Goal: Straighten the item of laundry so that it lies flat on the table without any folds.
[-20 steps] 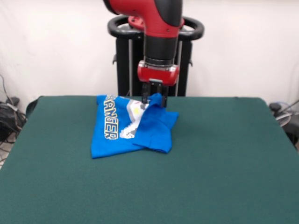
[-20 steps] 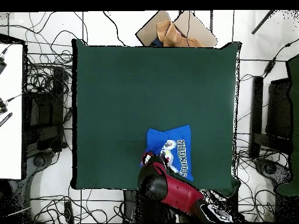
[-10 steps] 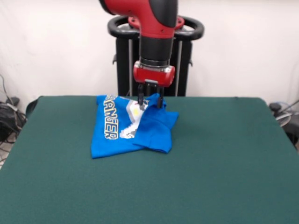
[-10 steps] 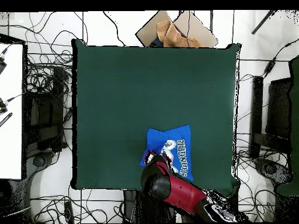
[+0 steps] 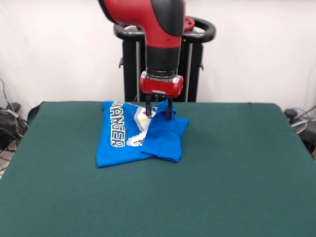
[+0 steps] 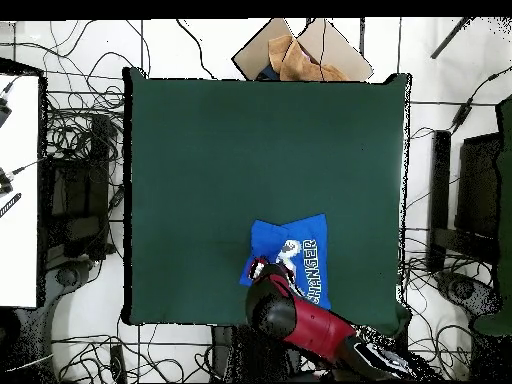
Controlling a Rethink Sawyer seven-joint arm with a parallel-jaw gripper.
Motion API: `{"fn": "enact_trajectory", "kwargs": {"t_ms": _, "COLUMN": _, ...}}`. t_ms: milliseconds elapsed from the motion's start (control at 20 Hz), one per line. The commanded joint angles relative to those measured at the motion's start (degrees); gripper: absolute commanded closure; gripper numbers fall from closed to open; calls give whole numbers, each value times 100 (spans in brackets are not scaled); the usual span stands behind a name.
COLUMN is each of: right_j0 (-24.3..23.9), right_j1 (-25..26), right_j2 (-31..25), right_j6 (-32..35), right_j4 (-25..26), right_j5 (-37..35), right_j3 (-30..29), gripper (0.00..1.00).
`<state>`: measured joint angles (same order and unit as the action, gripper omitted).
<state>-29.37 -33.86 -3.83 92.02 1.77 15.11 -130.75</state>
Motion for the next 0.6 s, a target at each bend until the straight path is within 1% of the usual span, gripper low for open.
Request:
{"fn": "enact_trajectory", "kwargs": {"t_ms": 50, "right_j0": -80, "right_j1": 553, "right_j2": -700, "right_j6": 1266, "right_j4": 107, "right_j5": 364, "right_j3": 728, "gripper": 0}}
{"fn": "enact_trajectory", "kwargs": {"t_ms": 250, "right_j0": -110, "right_j1": 669, "right_j2": -777, "right_j6": 1300, "right_j4": 129, "right_j5": 407, "right_j3": 747, "gripper": 0}}
{"fn": "enact_trajectory", "kwargs": {"t_ms": 450, "right_j0": -106, "right_j1": 618, "right_j2": -860, "right_j6": 1318, "right_j4": 60, "right_j5": 268, "right_j3": 693, "gripper": 0}}
{"fn": "enact_trajectory", "kwargs": {"t_ms": 600, "right_j0": 126, "right_j1": 444, "right_j2": -679, "right_j6": 1296, "right_j4": -159, "right_j5": 95, "right_j3": 635, "gripper": 0}}
